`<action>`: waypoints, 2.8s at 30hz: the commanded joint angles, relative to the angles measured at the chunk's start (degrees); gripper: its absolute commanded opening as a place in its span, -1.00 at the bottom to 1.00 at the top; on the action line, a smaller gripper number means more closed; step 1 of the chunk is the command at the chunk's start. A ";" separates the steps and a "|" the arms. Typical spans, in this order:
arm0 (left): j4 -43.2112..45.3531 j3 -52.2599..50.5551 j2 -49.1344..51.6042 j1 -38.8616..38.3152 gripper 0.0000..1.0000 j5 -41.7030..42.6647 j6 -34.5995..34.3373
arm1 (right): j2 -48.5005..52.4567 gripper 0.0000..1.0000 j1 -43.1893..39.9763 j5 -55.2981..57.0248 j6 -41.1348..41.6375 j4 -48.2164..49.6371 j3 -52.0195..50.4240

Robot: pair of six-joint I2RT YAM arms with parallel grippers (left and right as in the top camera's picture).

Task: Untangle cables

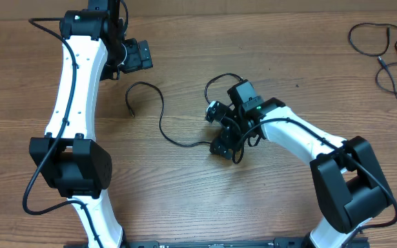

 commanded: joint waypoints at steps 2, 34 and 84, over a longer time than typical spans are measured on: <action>0.07 0.96 -0.74 -0.37 0.99 0.17 -0.79 | -1.53 0.89 2.62 -0.35 -4.46 3.50 -3.45; 0.09 0.96 -0.74 -0.37 0.99 0.17 -0.79 | -2.38 -0.92 4.02 16.17 18.64 1.99 3.06; 0.07 0.96 -0.74 -0.37 0.99 0.17 -0.79 | -15.47 -0.92 -52.28 26.05 55.47 -43.34 31.52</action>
